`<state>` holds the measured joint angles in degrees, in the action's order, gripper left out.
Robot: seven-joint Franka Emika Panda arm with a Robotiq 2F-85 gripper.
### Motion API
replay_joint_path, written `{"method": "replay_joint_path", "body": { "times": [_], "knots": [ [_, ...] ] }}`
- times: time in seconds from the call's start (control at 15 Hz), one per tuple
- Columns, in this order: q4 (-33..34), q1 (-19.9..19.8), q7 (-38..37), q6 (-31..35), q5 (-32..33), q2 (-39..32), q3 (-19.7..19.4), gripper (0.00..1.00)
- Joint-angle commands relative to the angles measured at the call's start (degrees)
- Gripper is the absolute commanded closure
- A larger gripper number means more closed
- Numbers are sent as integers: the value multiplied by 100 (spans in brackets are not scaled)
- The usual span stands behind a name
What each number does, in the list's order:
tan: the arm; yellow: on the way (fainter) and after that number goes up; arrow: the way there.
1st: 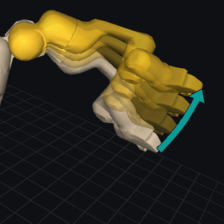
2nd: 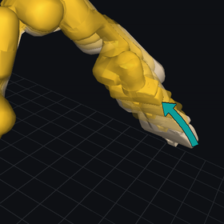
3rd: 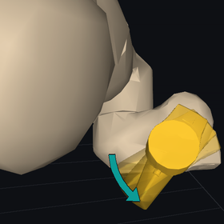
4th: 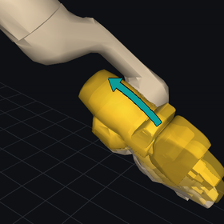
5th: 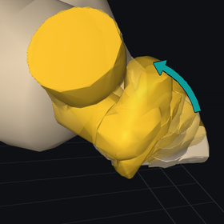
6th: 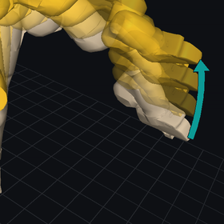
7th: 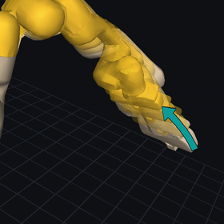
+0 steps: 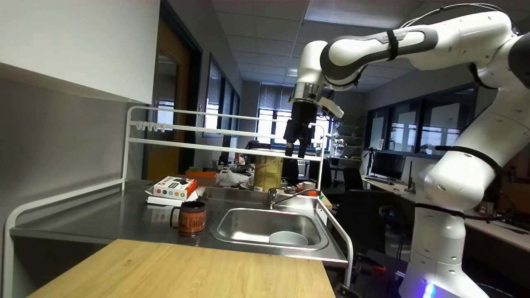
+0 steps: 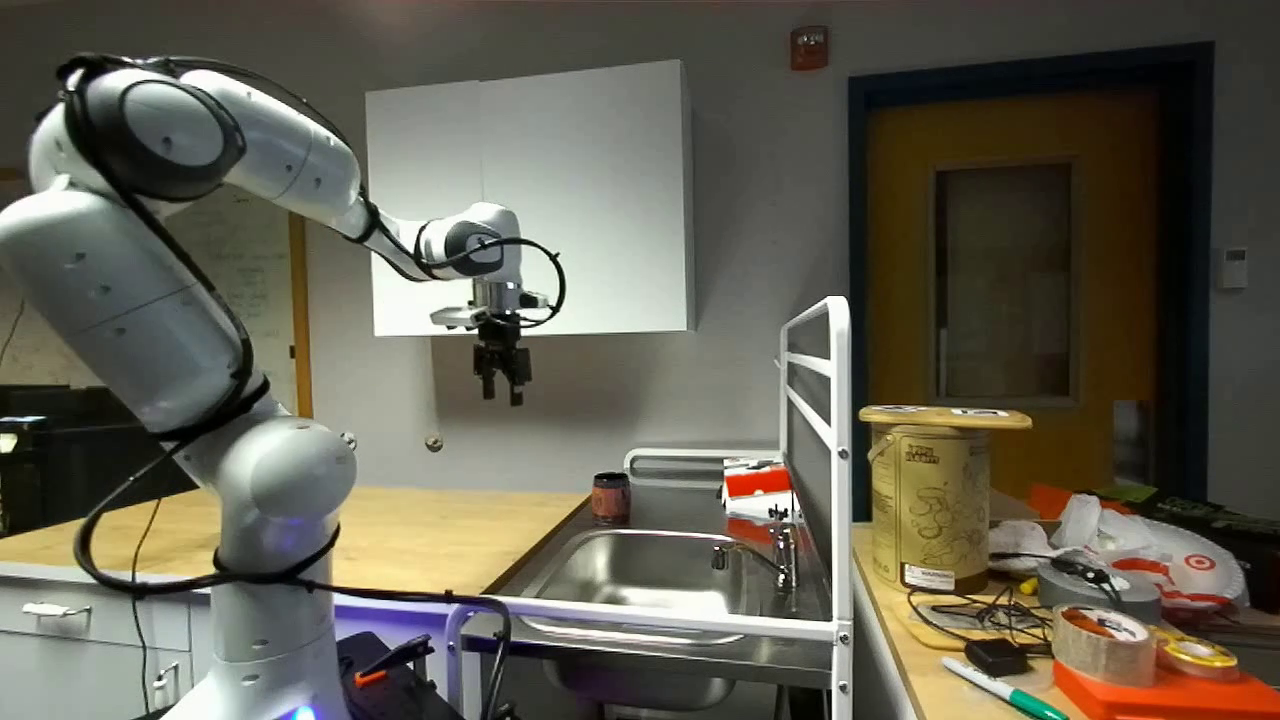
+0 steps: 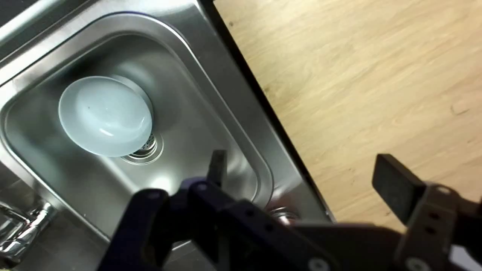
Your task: Put the cup in the sink
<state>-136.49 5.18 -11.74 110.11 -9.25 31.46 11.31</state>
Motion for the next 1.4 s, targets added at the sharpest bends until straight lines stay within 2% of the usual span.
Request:
{"method": "replay_joint_path", "body": {
  "times": [0.0,0.27,0.67,0.93,1.33],
  "knots": [
    [1079,-331,-749,245,424,-1476,142,0],
    [2313,-222,-1410,228,704,-2942,92,0],
    [4169,323,-2312,50,1273,-4777,-158,0],
    [5348,659,-2595,-77,1156,-5791,-407,0],
    [6988,941,-2839,-227,1071,-7215,-780,0]
  ]
}}
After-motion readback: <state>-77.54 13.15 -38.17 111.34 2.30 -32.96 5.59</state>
